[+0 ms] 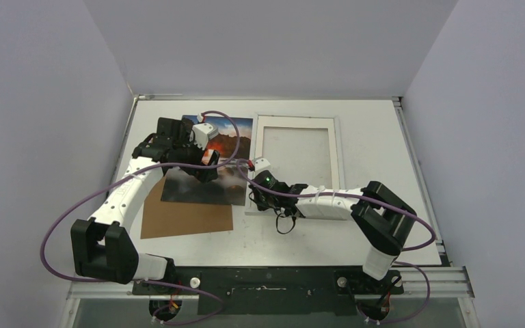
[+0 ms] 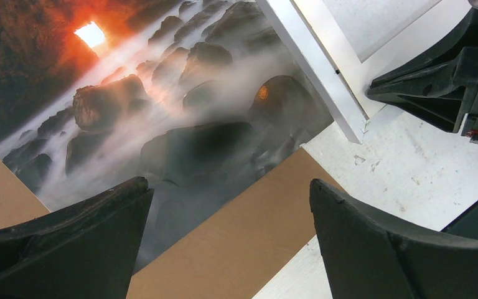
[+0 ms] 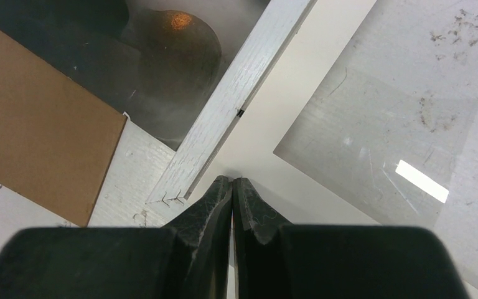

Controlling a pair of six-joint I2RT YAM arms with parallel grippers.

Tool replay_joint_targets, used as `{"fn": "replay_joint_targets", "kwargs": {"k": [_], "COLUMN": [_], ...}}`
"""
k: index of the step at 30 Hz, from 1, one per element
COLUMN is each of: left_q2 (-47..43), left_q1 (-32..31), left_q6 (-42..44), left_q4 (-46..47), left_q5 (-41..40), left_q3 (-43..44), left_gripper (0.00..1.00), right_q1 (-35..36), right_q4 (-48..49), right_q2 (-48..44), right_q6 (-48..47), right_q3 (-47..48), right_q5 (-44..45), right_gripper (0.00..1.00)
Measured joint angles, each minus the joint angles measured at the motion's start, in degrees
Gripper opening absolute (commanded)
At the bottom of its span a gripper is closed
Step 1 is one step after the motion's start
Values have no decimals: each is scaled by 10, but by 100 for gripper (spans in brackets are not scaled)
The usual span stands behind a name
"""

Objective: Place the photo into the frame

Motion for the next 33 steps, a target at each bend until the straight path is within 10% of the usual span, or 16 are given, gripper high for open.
{"fn": "replay_joint_targets", "kwargs": {"k": [33], "left_q2": [-3], "left_q1": [0], "left_q6": [2], "left_q4": [-1], "left_q5": [0], "left_q3": [0], "left_gripper": [99], "right_q1": [11], "right_q4": [-42], "right_q2": [2], "right_q6": [-5], "right_q3": [45], "right_q5": [17], "right_gripper": [5]}}
